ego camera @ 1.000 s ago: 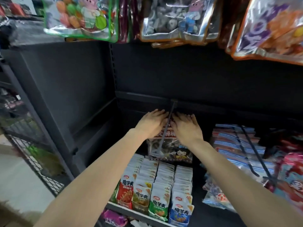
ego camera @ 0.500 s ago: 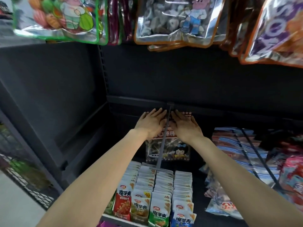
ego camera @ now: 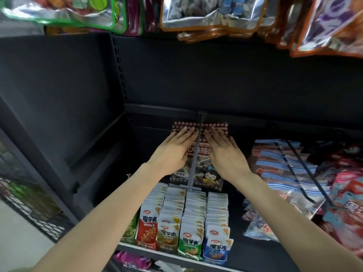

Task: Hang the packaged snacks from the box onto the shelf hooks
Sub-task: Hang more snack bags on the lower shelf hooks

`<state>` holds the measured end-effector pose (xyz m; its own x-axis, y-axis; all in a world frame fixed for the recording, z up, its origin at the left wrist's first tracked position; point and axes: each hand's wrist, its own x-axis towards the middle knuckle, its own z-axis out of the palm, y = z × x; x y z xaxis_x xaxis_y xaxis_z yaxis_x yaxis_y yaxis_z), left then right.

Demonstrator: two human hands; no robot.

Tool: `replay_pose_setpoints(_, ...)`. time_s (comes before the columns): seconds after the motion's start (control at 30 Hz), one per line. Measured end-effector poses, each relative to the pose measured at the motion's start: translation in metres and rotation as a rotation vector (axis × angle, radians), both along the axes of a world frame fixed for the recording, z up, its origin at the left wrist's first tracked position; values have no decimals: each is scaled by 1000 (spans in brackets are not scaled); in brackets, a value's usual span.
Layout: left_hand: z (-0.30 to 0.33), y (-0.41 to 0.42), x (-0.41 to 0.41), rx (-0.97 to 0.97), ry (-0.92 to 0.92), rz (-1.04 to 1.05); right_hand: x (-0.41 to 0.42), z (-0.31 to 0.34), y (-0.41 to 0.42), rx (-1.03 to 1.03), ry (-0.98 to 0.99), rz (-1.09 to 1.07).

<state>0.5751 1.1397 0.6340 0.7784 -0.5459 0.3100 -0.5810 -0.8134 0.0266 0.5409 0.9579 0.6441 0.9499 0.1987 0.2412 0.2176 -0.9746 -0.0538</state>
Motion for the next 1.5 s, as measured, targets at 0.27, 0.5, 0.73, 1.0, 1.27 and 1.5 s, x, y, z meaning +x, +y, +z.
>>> replay_pose_setpoints(0.27,1,6,-7,-69,-21,-49,-12,3,7,-16,9,-14)
replay_pose_setpoints(0.5,14,-7,7,-364,70,16,6,26,13,111,-123,-166)
replay_pose_setpoints(0.73,27,-31,35,-150,347,163,37,22,15,111,170,-143)
replay_pose_setpoints(1.0,37,-32,29,-488,289,216,30,35,9,212,212,-126)
replay_pose_setpoints(1.27,78,-69,4,-365,253,128,10,71,-7,261,111,-153)
replay_pose_setpoints(1.5,93,-131,-14,-291,263,128,-17,108,-69,313,46,-223)
